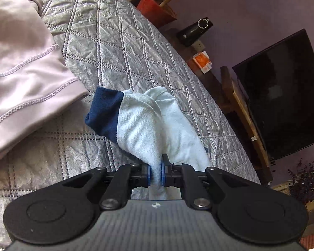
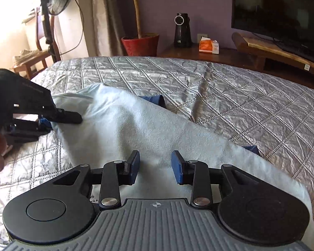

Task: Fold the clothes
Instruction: 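Lift the folded t-shirt off the bedspread with the left gripper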

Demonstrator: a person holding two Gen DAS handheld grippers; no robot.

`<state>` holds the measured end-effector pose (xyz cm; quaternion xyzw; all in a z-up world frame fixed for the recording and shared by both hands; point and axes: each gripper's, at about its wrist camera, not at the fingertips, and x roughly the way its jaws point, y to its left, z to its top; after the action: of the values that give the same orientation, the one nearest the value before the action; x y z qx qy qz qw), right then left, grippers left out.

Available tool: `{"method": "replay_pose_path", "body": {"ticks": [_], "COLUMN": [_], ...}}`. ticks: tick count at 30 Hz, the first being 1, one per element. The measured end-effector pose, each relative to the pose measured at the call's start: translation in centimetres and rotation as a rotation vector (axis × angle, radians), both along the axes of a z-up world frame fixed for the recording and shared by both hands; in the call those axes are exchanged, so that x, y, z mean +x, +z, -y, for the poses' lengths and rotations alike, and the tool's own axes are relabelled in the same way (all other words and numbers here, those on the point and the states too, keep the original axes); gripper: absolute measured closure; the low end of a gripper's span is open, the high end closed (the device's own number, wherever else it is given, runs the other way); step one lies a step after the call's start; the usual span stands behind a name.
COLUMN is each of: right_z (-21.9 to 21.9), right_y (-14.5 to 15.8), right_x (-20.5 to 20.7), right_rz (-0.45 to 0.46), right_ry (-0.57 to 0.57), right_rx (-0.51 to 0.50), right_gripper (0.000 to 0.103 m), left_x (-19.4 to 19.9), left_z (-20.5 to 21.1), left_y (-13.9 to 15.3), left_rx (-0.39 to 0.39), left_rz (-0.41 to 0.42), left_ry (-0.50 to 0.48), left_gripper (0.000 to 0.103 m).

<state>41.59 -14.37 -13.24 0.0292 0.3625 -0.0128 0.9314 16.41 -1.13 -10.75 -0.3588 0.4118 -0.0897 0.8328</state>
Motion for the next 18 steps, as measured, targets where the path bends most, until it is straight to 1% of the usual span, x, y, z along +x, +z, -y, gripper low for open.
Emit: {"method": "replay_pose_path", "body": {"ticks": [2, 3, 4, 6, 8, 10, 11, 12, 13, 14, 16, 18], "right_z": [-1.7, -2.5, -2.9, -3.1, -2.6, -1.9, -1.8, -1.8, -2.2, -2.7, -3.2, -3.3], "right_y": [-0.2, -0.3, -0.4, -0.2, 0.3, 1.2, 1.3, 1.0, 0.4, 0.0, 0.0, -0.1], "right_x": [0.4, 0.5, 0.5, 0.4, 0.1, -0.4, -0.5, -0.3, -0.2, -0.1, -0.1, -0.2], "right_rz": [-0.024, -0.029, -0.03, -0.025, -0.008, 0.032, 0.035, 0.016, -0.001, -0.016, -0.015, 0.0], "right_ry": [0.049, 0.077, 0.091, 0.102, 0.097, 0.092, 0.093, 0.111, 0.138, 0.164, 0.18, 0.187], "right_rx": [-0.12, -0.168, -0.191, -0.207, -0.174, -0.153, -0.16, -0.155, -0.172, -0.191, -0.219, -0.219], "right_gripper": [0.065, 0.068, 0.071, 0.071, 0.071, 0.072, 0.071, 0.071, 0.072, 0.073, 0.081, 0.081], "left_x": [-0.4, -1.0, -1.5, -1.8, -2.1, -2.0, -2.0, -1.9, -2.0, -2.3, -2.8, -3.8], "left_z": [0.3, 0.5, 0.8, 1.6, 2.2, 2.6, 2.9, 3.2, 3.3, 3.5, 4.5, 5.3], "left_y": [0.6, 1.1, 1.6, 2.5, 3.0, 3.3, 3.3, 3.4, 3.4, 3.5, 4.1, 4.8], "left_rx": [0.03, 0.055, 0.089, 0.154, 0.212, 0.234, 0.242, 0.25, 0.263, 0.281, 0.313, 0.329], "left_rz": [0.043, 0.072, 0.105, 0.16, 0.204, 0.229, 0.237, 0.246, 0.261, 0.285, 0.354, 0.43], "left_ry": [-0.011, -0.023, -0.039, -0.068, -0.091, -0.104, -0.109, -0.114, -0.121, -0.132, -0.17, -0.218], "left_gripper": [0.095, 0.095, 0.095, 0.095, 0.095, 0.095, 0.095, 0.095, 0.095, 0.095, 0.095, 0.095]}}
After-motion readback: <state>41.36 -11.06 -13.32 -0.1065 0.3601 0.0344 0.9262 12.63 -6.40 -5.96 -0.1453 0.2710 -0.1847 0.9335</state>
